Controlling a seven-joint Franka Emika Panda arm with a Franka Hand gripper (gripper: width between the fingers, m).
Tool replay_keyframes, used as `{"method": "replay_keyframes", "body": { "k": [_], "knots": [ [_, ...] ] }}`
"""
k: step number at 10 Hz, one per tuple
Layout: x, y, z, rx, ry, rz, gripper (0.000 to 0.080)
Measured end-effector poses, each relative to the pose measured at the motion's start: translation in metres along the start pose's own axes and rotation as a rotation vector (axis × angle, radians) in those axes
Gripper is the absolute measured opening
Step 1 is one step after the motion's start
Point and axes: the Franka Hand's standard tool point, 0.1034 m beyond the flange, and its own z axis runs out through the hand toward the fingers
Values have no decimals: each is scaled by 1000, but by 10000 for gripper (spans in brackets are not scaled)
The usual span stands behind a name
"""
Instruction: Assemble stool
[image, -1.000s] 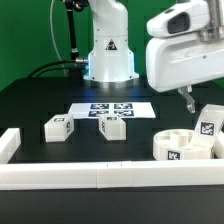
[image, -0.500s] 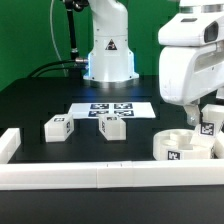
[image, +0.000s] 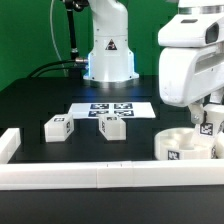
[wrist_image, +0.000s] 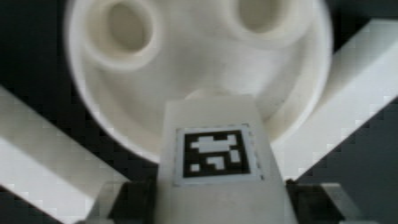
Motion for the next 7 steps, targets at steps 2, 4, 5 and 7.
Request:
{"method": "replay_keyframes", "body": {
  "k": [2, 4, 5, 7],
  "knots": [
    [-2, 3, 0, -3, -2, 163, 338],
    [-3, 9, -2, -6, 3, 347, 338],
    [-1, 17, -3, -13, 10, 486, 338],
    [-1, 24, -3, -19, 14, 720, 338]
  ]
}}
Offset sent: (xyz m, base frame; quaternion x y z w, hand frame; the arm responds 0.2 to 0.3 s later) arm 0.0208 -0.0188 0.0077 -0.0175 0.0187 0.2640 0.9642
